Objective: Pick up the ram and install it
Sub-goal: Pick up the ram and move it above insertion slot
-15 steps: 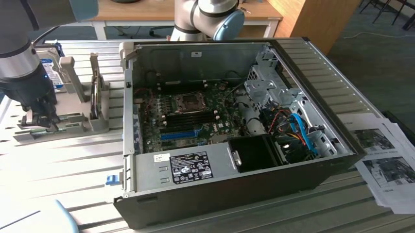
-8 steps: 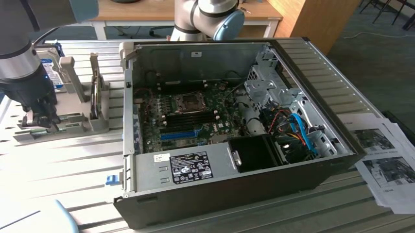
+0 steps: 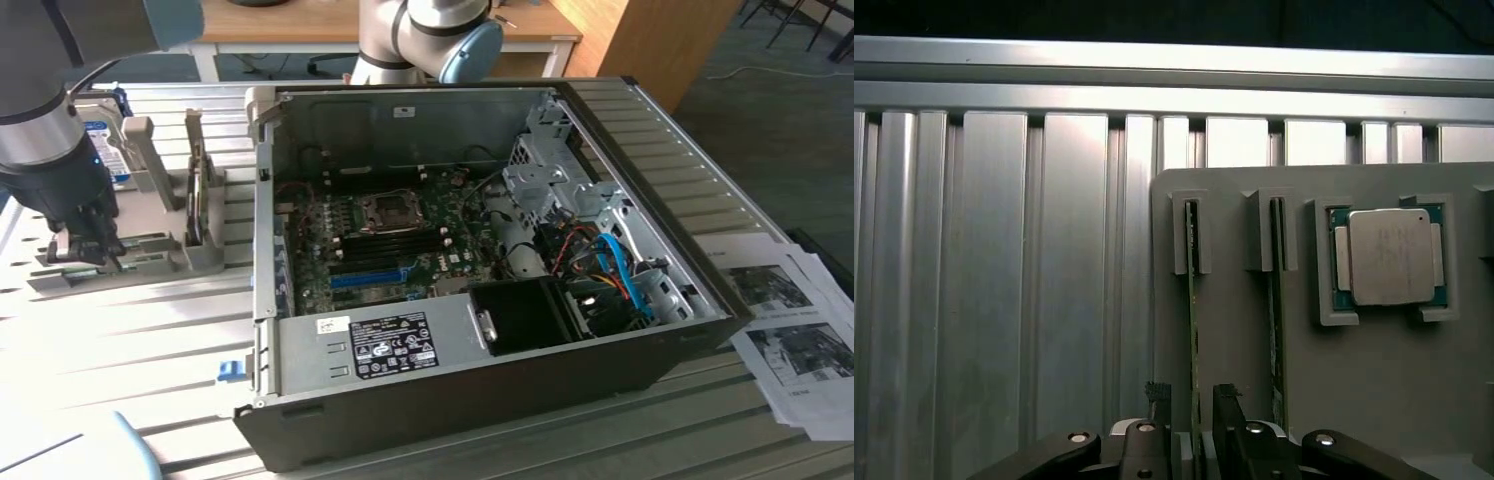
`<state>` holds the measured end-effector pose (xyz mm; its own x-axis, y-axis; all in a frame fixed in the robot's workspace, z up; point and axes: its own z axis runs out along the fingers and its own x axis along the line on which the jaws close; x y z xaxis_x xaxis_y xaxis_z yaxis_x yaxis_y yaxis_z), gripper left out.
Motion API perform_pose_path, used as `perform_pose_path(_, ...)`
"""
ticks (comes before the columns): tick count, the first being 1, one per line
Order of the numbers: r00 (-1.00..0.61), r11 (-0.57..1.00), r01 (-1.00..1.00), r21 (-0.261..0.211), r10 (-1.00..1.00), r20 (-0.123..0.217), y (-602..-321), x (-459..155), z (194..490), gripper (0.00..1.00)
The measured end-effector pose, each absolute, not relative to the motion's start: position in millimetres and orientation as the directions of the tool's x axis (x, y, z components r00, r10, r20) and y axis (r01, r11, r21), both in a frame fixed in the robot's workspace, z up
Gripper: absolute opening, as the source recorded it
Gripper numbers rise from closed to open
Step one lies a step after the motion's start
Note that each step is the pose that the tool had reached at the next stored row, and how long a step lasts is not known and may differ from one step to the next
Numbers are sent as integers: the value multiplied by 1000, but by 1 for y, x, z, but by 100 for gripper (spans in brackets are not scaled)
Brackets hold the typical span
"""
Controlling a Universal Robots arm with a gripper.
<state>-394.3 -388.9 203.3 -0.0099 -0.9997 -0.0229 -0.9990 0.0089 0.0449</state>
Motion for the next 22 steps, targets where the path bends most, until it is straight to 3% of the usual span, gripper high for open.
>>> perform_pose_path(22,-10,9,-999,45,-1000,-23,-388,-394,199,30)
